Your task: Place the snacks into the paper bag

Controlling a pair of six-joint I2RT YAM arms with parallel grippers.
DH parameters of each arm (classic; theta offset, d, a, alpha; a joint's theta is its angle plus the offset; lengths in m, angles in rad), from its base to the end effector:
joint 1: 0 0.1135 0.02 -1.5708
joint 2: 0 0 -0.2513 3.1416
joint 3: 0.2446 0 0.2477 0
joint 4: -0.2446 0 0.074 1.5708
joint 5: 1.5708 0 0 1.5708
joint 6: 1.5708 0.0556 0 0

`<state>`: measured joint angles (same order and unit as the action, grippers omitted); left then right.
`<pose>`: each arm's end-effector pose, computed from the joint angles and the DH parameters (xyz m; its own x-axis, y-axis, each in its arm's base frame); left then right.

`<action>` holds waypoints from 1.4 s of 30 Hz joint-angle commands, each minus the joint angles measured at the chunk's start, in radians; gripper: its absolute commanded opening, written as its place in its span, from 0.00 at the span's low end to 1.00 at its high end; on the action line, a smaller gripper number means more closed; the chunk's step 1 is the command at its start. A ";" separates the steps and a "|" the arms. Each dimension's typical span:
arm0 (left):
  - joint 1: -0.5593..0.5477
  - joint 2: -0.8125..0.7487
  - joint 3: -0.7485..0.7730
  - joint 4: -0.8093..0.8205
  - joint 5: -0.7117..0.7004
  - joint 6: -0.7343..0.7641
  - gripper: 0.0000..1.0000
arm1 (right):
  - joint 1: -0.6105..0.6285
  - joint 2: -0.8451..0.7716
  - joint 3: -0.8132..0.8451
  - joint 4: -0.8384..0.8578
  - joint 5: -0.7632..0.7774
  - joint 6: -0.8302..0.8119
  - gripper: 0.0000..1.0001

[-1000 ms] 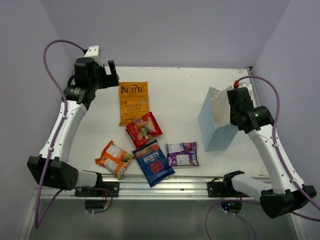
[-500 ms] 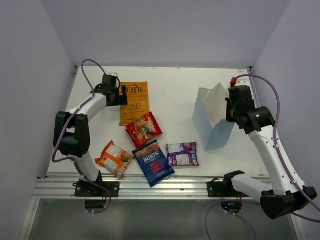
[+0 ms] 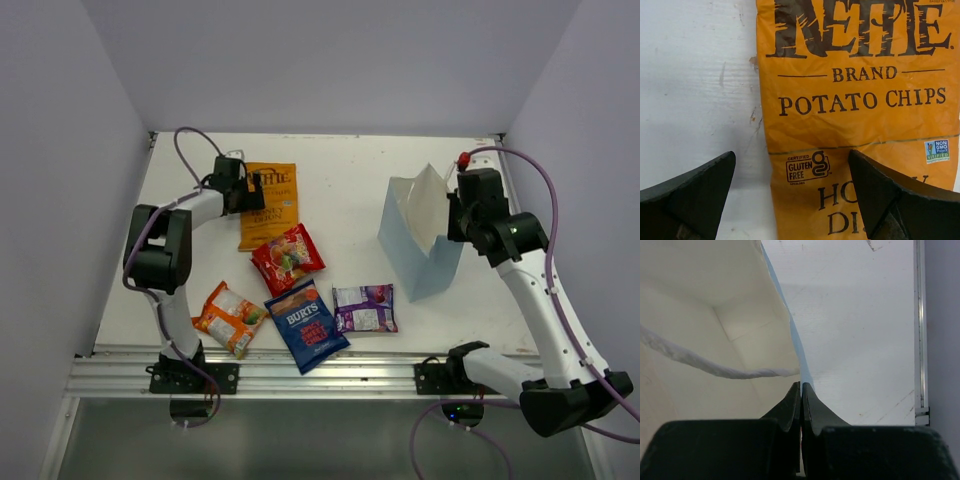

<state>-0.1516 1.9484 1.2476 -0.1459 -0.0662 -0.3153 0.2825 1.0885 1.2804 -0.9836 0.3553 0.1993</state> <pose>0.4165 -0.0599 0.1410 -0.7373 -0.2004 -0.6452 -0.1275 0.9791 -0.1583 0.2133 0.0418 0.3511 -0.6751 -0.0027 -0.7377 0.1092 0.9886 -0.1035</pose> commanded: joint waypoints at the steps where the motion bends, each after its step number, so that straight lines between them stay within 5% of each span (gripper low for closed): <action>1: -0.002 0.041 0.026 0.092 0.054 -0.034 1.00 | -0.002 0.014 0.016 0.026 -0.039 -0.014 0.00; 3: -0.002 0.069 0.029 0.097 0.062 -0.041 0.89 | -0.002 0.020 0.019 0.031 -0.045 -0.015 0.00; 5: -0.002 0.081 0.036 0.091 0.062 -0.048 0.63 | -0.002 0.027 0.023 0.037 -0.055 -0.015 0.00; 6: -0.002 0.084 0.036 0.092 0.086 -0.048 0.31 | -0.002 0.033 0.025 0.040 -0.056 -0.015 0.00; 8: -0.003 0.080 0.036 0.092 0.085 -0.051 0.00 | -0.002 0.039 0.028 0.042 -0.064 -0.015 0.00; 15: -0.003 -0.079 0.039 0.129 0.149 -0.047 0.00 | -0.002 0.062 0.022 0.066 -0.087 -0.015 0.00; 23: -0.055 -0.281 0.225 0.259 0.554 -0.183 0.00 | -0.002 0.050 0.011 0.088 -0.142 -0.021 0.00; 34: -0.267 -0.120 0.692 0.626 0.795 -0.609 0.00 | -0.002 0.031 -0.010 0.118 -0.274 -0.020 0.00; 42: -0.399 0.039 0.797 0.804 0.830 -0.784 0.00 | -0.002 -0.001 -0.019 0.100 -0.263 -0.031 0.00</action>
<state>-0.5301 1.9202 1.9968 0.5163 0.7292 -0.9714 0.2802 1.1183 1.2686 -0.8791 0.1226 0.1856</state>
